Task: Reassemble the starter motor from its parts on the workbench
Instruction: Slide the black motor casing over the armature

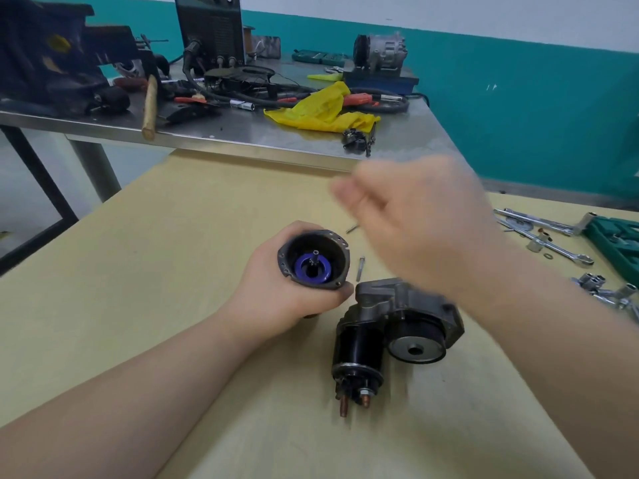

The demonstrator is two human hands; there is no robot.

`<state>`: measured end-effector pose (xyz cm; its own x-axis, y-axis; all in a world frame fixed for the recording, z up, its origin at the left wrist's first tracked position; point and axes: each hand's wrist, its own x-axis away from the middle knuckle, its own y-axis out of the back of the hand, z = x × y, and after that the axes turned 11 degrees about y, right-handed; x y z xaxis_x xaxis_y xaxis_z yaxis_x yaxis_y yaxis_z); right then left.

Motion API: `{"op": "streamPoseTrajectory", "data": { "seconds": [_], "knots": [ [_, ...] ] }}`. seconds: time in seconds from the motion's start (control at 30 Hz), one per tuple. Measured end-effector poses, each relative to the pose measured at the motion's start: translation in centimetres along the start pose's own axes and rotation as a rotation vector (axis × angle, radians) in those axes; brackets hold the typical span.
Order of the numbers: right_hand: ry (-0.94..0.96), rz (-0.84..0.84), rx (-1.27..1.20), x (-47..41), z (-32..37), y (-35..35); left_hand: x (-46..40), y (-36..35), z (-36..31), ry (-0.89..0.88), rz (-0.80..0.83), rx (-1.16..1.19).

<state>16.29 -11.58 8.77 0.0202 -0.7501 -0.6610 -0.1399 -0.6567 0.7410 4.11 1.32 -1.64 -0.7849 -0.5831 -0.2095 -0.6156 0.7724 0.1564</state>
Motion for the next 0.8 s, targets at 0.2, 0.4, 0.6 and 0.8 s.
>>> {"op": "streamPoseTrajectory", "data": {
  "seconds": [0.2, 0.4, 0.6, 0.8],
  "knots": [
    [-0.222, 0.063, -0.232, 0.0, -1.6, 1.9, -0.4, 0.3, 0.6, 0.073, -0.042, 0.050],
    [-0.423, 0.292, -0.513, 3.4, -2.0, -1.6, -1.0, 1.0, 0.1, 0.286, -0.091, 0.533],
    [-0.505, 0.161, -0.602, 4.5, -2.6, -2.0, -1.8, 1.9, -0.6, 0.525, -0.058, 1.048],
    [-0.545, 0.152, -0.632, 6.1, -3.1, -1.0, -1.5, 2.3, -0.9, 0.592, 0.094, 1.228]
  ]
}}
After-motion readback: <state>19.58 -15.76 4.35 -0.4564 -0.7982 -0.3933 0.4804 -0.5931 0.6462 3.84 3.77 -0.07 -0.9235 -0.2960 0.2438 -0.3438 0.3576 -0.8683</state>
